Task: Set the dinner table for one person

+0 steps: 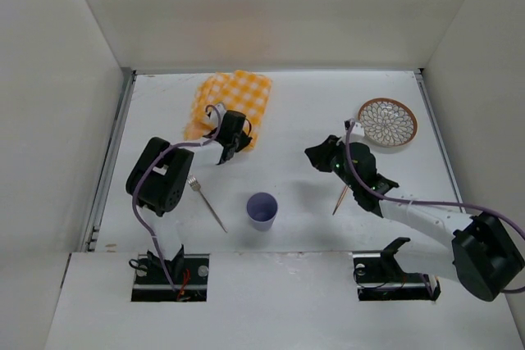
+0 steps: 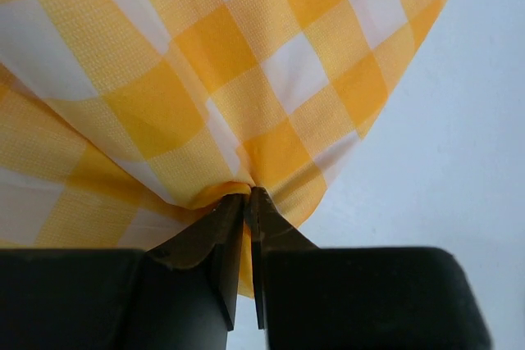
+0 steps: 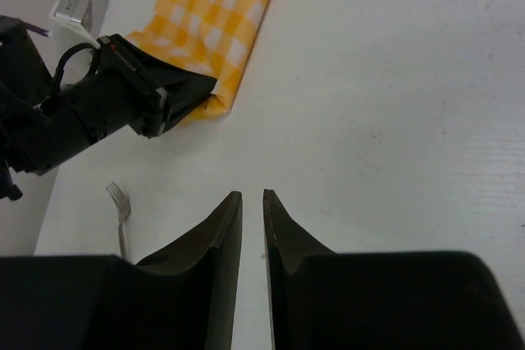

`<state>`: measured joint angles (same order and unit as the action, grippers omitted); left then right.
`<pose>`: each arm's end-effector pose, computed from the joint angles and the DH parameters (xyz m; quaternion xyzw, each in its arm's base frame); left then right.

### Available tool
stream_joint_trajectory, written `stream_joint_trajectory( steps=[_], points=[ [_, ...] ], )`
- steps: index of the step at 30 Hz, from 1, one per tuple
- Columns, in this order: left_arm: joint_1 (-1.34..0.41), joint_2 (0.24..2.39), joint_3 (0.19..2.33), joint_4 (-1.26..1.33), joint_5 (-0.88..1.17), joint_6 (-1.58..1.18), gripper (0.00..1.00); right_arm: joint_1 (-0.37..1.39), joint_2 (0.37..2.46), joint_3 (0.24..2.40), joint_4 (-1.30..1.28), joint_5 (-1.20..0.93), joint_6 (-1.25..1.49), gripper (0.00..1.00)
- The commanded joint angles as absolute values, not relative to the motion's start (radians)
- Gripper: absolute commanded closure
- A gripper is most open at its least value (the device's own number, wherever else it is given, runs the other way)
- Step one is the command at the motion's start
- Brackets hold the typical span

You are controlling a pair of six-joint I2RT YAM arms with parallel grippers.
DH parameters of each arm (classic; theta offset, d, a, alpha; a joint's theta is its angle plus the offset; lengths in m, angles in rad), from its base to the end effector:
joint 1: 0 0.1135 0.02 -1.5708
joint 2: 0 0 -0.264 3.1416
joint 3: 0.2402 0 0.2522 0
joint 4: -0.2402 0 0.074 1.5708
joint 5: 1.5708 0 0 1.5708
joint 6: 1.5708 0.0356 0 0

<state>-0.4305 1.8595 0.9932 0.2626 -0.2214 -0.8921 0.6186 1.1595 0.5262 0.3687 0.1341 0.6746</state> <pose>0.3568 -0.1553 0.1571 -0.2513 0.8449 -0.2066 0.4247 0.2088 0.1428 0.2303 0.0629 0.7910 0.3228 0.5160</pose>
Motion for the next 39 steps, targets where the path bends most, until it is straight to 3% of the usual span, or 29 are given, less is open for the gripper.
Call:
stream_joint_trajectory(
  steps=[1, 8, 13, 19, 25, 31, 34, 39],
  points=[
    [-0.493, 1.827, 0.98, 0.262, -0.187, -0.897, 0.94, 0.594, 1.126, 0.517, 0.439, 0.14, 0.69, 0.78],
    [-0.607, 1.789, 1.0, 0.276, -0.173, -0.894, 0.89, 0.582, 1.143, 0.522, 0.433, 0.141, 0.684, 0.78],
    [-0.643, 1.697, 1.0, 0.288, -0.17, -0.881, 0.74, 0.578, 1.138, 0.515, 0.439, 0.146, 0.677, 0.72],
    [-0.624, 1.485, 0.933, 0.29, -0.173, -0.858, 0.64, 0.582, 1.115, 0.5, 0.453, 0.199, 0.655, 0.63],
    [-0.538, 1.324, 0.807, 0.241, -0.253, -0.861, 0.58, 0.582, 1.163, 0.512, 0.462, 0.189, 0.653, 0.61],
    [-0.406, 1.394, 0.793, 0.23, -0.229, -0.897, 0.54, 0.597, 1.198, 0.529, 0.466, 0.18, 0.623, 0.55],
    [-0.357, 1.503, 0.833, 0.305, -0.152, -0.908, 0.53, 0.617, 1.256, 0.558, 0.463, 0.118, 0.62, 0.47],
    [-0.331, 1.689, 0.949, 0.315, -0.054, -0.959, 0.56, 0.669, 1.321, 0.6, 0.459, 0.069, 0.586, 0.44]
  ],
)
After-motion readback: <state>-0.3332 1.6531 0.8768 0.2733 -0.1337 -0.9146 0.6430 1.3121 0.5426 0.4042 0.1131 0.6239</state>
